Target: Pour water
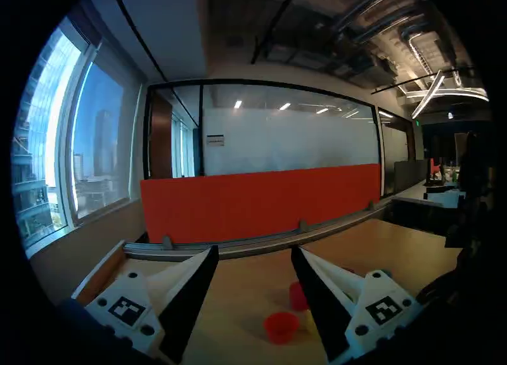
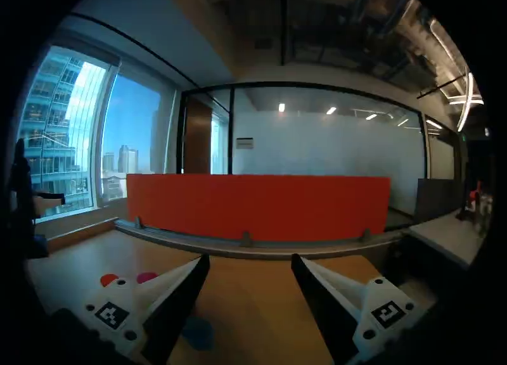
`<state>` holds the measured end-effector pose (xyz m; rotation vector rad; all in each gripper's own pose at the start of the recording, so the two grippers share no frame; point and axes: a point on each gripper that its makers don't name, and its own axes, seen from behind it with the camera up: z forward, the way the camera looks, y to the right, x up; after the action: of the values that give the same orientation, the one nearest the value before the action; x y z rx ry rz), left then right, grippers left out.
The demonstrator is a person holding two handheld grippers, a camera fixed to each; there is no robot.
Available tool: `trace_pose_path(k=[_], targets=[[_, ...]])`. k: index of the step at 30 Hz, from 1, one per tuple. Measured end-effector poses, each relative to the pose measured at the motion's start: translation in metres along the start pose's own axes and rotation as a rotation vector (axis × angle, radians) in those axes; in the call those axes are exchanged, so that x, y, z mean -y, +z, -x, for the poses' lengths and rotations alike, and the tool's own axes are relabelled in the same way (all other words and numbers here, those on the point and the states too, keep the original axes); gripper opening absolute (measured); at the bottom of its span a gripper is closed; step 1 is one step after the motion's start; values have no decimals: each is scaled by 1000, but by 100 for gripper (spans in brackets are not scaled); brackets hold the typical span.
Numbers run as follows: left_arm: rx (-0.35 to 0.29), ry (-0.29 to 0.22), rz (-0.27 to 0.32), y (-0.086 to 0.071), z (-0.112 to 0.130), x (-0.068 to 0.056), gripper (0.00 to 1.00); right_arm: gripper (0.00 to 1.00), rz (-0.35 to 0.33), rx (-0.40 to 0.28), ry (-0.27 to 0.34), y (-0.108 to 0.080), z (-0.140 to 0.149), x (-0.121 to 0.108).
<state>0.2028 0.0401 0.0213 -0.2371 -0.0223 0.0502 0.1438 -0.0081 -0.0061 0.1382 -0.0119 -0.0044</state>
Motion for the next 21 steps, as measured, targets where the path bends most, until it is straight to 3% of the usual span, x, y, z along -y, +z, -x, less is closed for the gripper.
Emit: trace_pose_path(k=[15,21], targets=[[23,34,214,5,0,-52,84,100,-243,-17,-19,-14,-23,43],[42,43,266,6,4,-63,84,100,-278,-2,-34,-14,-22,50]])
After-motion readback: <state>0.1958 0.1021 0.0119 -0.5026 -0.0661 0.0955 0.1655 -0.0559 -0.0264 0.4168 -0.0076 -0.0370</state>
